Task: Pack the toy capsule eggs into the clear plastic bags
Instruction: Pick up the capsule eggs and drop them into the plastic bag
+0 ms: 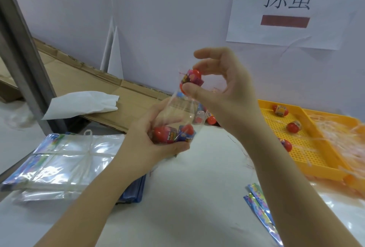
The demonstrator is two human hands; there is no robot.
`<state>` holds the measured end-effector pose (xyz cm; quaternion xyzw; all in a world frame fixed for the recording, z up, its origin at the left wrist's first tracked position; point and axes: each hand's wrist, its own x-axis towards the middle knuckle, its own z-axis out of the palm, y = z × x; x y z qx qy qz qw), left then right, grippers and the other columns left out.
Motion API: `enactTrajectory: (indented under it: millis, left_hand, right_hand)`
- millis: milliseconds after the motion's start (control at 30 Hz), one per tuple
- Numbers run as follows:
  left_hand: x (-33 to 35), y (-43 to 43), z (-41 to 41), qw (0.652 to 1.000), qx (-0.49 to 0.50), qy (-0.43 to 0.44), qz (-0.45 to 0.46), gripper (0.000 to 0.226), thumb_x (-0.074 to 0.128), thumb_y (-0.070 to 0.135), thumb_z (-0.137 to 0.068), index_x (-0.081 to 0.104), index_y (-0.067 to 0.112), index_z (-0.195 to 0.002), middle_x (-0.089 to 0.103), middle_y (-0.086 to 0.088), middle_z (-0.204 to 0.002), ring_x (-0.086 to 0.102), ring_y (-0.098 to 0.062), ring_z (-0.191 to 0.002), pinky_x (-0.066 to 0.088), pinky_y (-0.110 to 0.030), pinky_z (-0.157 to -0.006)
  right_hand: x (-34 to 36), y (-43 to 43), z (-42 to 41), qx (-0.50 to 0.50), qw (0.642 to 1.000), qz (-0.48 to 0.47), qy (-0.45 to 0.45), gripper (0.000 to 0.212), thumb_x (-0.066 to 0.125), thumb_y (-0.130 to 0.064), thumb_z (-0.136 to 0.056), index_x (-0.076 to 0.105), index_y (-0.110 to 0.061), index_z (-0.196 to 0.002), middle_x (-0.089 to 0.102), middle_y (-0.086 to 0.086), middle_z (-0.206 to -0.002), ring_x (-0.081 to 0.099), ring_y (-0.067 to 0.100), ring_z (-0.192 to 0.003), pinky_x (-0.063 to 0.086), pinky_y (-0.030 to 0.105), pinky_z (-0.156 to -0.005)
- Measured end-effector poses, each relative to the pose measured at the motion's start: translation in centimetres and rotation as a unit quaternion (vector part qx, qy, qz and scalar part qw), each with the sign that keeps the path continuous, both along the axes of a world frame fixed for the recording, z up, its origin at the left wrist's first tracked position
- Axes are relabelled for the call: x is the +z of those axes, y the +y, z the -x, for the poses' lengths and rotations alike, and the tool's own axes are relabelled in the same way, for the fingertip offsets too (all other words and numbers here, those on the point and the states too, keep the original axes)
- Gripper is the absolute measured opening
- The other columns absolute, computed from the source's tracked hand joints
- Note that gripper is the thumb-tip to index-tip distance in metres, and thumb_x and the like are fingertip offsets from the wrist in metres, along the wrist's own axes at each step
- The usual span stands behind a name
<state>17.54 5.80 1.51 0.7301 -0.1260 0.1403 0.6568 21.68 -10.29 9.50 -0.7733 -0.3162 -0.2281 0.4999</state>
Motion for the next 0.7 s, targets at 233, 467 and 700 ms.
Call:
enactTrajectory:
  millis: [233,467,700]
  left_hand:
    - [-0.1,0.1,-0.1,0.999,-0.001,0.014,0.037,0.078,0.096,0.025,-0.052,0.061,0.037,-0.121,0.075,0.004,-0.107,0.074,-0.018,-0.092,0.059,-0.026,-0.067]
    - [0.7,0.2,-0.1,0.994,-0.002,0.051,0.093,0.045,0.092,0.023,-0.044,0.077,0.036,-0.085,0.077,0.0,-0.089,0.075,-0.014,-0.08,0.056,-0.018,-0.061]
    - [1.0,-0.1,0.0,0.962,-0.031,0.072,0.261,0.037,0.086,0.045,-0.054,0.08,0.025,-0.084,0.077,-0.005,-0.089,0.075,-0.021,-0.078,0.059,-0.029,-0.062]
  right_hand:
    - [0.4,0.0,0.2,0.02,0.997,0.06,0.033,0.016,0.074,-0.048,-0.071,0.065,-0.045,-0.084,0.068,-0.028,-0.094,0.058,0.004,-0.109,0.034,0.05,-0.104]
    - [0.2,0.0,-0.2,0.086,0.993,0.064,0.059,0.027,0.046,-0.05,-0.092,0.065,-0.037,-0.106,0.07,-0.016,-0.104,0.06,0.003,-0.109,0.035,0.049,-0.107]
    - [-1.6,-2.0,-3.9,-0.047,0.99,-0.135,0.01,0.032,0.053,-0.028,-0.09,0.052,-0.031,-0.122,0.057,-0.012,-0.119,0.054,0.001,-0.108,0.045,0.017,-0.086]
